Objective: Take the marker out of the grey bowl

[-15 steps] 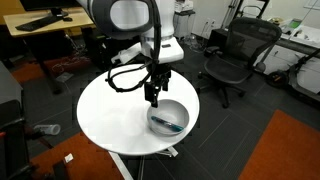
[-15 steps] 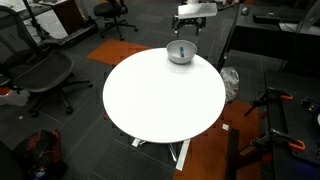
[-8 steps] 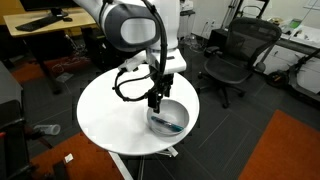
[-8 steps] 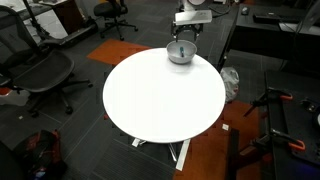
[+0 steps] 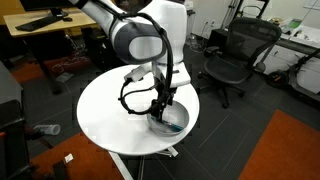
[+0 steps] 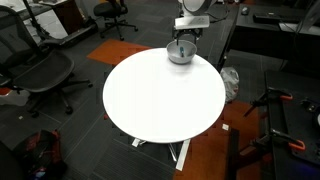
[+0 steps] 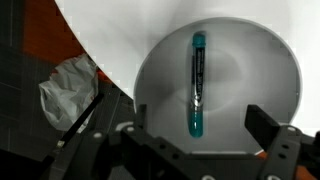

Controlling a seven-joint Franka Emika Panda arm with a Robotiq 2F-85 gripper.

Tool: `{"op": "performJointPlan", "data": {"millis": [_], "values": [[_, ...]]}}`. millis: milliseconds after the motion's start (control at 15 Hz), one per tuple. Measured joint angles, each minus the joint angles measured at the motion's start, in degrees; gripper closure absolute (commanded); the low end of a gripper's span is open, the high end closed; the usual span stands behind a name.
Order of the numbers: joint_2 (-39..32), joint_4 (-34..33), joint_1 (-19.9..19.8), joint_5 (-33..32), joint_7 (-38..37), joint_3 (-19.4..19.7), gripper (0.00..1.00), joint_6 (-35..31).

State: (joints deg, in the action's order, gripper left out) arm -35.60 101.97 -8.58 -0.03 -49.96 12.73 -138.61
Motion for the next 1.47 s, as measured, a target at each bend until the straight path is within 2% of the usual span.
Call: {"op": "performJointPlan", "data": {"millis": [1467], "values": [[-10.24,-8.14,-1.46,4.16,1.39,0.0,0.0,-0.05]]}}
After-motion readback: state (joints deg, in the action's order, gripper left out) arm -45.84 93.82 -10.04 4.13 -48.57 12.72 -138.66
